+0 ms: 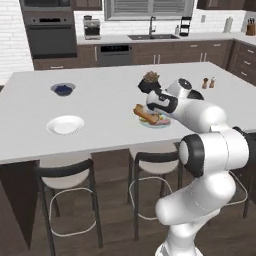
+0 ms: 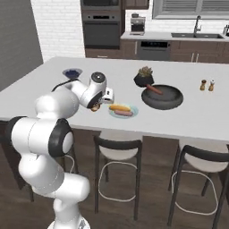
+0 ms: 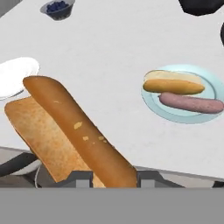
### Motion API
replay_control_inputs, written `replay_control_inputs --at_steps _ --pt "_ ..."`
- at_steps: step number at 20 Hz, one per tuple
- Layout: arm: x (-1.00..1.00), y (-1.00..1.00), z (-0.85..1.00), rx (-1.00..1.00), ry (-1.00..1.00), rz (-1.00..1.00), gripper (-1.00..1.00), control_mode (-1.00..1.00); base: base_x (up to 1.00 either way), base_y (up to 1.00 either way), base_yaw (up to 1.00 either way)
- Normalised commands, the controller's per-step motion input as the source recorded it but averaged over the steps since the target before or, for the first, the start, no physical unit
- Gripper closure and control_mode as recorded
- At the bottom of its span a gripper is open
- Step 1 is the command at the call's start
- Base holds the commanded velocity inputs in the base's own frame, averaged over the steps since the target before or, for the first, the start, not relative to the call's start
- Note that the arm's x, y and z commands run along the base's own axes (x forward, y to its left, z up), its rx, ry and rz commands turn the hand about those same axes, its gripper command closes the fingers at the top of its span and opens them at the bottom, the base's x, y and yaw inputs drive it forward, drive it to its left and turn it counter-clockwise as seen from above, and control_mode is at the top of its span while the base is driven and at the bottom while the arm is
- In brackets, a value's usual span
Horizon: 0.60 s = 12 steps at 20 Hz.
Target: Place one bun and one sausage from the bowl on each plate.
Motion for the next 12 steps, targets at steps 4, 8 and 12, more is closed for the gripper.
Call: replay_control_inputs --at_steps 4,8,12 --pt "0.00 0.00 0.00 0.00 0.00 0.00 1.00 1.00 0.48 1.00 -0.17" --pt "0.00 0.00 0.00 0.00 0.00 0.00 1.00 1.00 0.84 1.00 -0.15" --pt "0.00 0.00 0.00 0.00 0.00 0.00 1.00 1.00 0.93 1.00 -0.15"
